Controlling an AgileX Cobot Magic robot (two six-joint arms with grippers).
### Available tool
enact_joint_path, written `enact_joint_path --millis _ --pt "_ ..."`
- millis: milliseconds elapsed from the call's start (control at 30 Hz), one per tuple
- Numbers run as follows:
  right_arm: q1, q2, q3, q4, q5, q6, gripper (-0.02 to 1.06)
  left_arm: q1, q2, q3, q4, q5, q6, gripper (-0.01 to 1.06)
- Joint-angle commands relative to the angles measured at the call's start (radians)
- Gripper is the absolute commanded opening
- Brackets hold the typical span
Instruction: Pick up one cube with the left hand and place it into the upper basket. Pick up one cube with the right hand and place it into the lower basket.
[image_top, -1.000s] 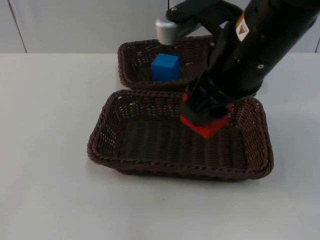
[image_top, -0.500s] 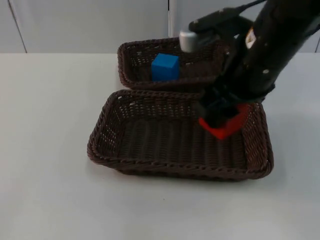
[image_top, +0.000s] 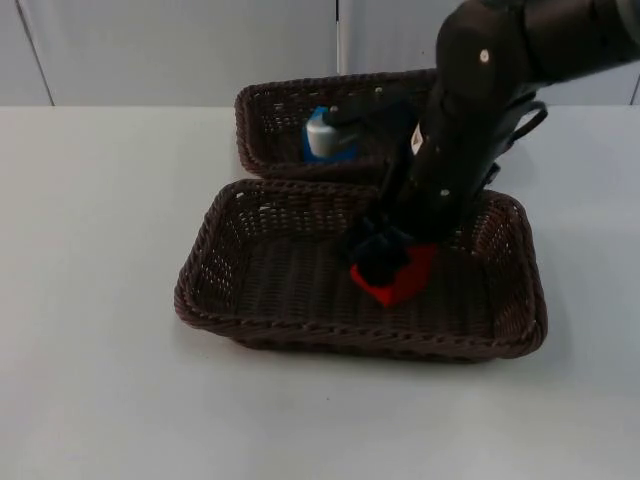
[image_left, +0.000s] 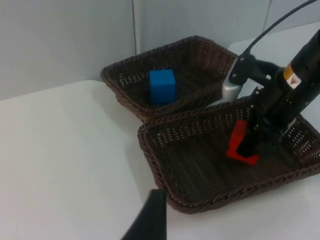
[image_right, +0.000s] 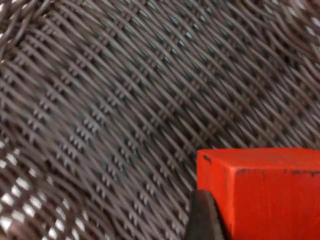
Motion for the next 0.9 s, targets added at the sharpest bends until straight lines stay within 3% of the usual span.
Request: enact_joint_path --millis 0,100,200,233,367,400,500,867 --pt "-0.005 0.013 -0.008 0.008 -0.031 -0.002 0.00 -0.002 -0.003 0.004 0.004 -0.009 -0.007 0.88" --pt "-0.005 0.023 -0.008 0.020 -0.033 -0.007 0.02 -0.002 -0.003 0.004 0.004 -0.009 -0.007 0.88" --pt "-0.005 0.026 -0.008 0.020 -0.033 -0.010 0.18 -0.002 -0.003 0.004 0.004 -0.009 -0.007 0.88" --pt "-0.005 0.026 -0.008 0.020 -0.033 -0.010 0.18 -0.002 -0.003 0.004 0.004 -0.009 -0.007 0.88" --pt "-0.005 0.026 -0.008 0.022 -0.039 -0.010 0.58 -0.002 -0.003 0.004 0.004 -0.009 -0.007 0.88" --pt "-0.005 0.026 -0.008 0.022 -0.039 -0.010 0.58 -0.002 -0.003 0.004 0.004 -0.009 -0.007 0.88" --pt "-0.005 0.018 -0.008 0.025 -0.033 -0.012 0.79 -0.002 -0.003 0.004 0.004 -0.009 -0.007 0.88" --pt "-0.005 -0.127 -0.008 0.025 0.007 -0.011 0.83 -0.002 -0.003 0.004 0.006 -0.009 -0.007 0.88"
